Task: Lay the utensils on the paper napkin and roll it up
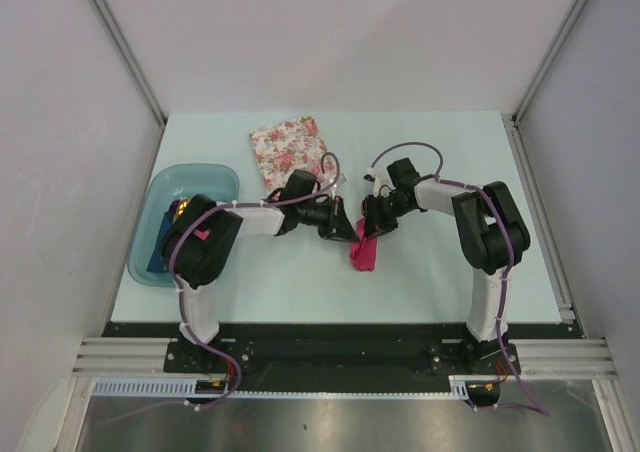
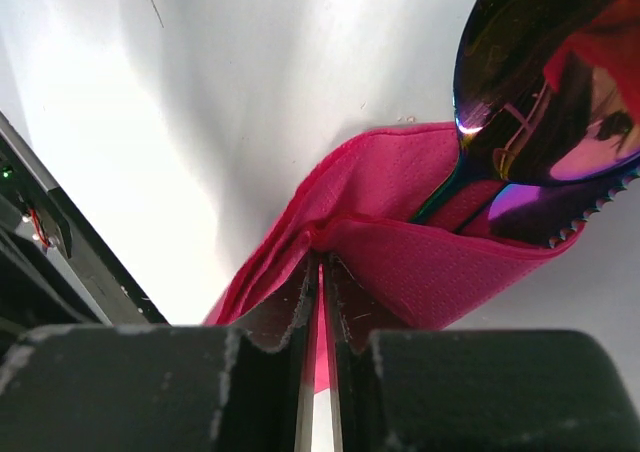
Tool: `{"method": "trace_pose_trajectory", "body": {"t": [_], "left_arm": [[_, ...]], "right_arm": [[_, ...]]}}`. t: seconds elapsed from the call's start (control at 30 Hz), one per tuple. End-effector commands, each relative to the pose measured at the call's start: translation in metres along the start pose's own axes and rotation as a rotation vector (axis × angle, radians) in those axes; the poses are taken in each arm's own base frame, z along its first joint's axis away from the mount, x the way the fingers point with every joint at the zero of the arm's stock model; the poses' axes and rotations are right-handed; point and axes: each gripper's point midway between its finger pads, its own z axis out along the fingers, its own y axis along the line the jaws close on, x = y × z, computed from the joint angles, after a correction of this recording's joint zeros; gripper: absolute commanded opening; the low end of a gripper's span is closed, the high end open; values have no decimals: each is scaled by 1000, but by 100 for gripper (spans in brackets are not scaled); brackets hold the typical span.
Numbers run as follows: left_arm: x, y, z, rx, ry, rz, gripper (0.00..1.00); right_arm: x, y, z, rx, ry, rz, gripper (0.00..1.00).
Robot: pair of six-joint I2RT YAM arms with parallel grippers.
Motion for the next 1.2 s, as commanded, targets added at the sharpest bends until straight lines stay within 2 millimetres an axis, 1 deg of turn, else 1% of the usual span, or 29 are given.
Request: {"method": "trace_pose_trajectory", "body": {"t": [0.0, 0.13, 0.17, 0.23, 0.27, 0.37, 0.4, 0.47, 0.5, 0.57, 0.6, 0.63, 0.67, 0.73, 0.8, 0.83, 0.9, 0.93, 1.03, 1.07, 1.13, 1.17], "left_arm": [[-7, -16, 16, 37, -3, 14, 4], [-1, -14, 29, 44, 17, 2, 4], [0, -7, 33, 29, 16, -10, 3], [2, -3, 38, 20, 18, -25, 3], [3, 5, 40, 1, 17, -39, 3], [7, 16, 44, -34, 21, -52, 4], [11, 24, 46, -60, 29, -57, 4], [15, 35, 47, -100, 41, -66, 4], [22, 44, 47, -130, 57, -78, 4], [26, 54, 47, -169, 69, -87, 1], [29, 60, 45, -200, 81, -85, 1], [31, 63, 45, -211, 87, -85, 0], [32, 63, 45, -215, 90, -83, 0], [34, 66, 43, -229, 100, -83, 0], [33, 66, 43, -230, 103, -79, 0], [32, 67, 43, -237, 101, -76, 0], [30, 66, 44, -239, 102, -61, 0], [29, 67, 43, -244, 99, -61, 0], [29, 67, 44, -242, 105, -60, 0], [30, 68, 44, -242, 109, -57, 0], [28, 67, 45, -238, 110, -51, 0], [27, 66, 45, -237, 108, -49, 0]], "right_arm": [[30, -39, 28, 145, 89, -2, 11], [30, -39, 28, 145, 90, -1, 11], [30, -39, 28, 144, 89, 2, 11], [30, -39, 29, 144, 90, 0, 11], [30, -39, 28, 144, 90, 0, 11], [29, -38, 28, 142, 88, -1, 11], [29, -38, 28, 142, 88, -1, 11], [27, -36, 26, 140, 84, -4, 11], [25, -35, 26, 137, 80, -3, 11], [22, -29, 23, 122, 78, -1, 12], [14, -24, 19, 115, 59, -11, 13], [10, -18, 17, 96, 52, -11, 14], [7, -14, 13, 89, 48, -11, 15], [-11, -2, 0, 60, 5, -21, 16], [-21, 6, -10, 31, -20, 0, 19], [-32, 10, -21, -3, -53, 9, 20], [-41, 13, -32, -37, -83, 34, 22], [-50, 17, -41, -72, -113, 44, 22], [-60, 21, -53, -133, -153, 80, 23], [-62, 18, -56, -140, -162, 97, 23], [-62, 18, -55, -166, -157, 129, 22], [-59, 14, -52, -169, -147, 152, 20]]}}
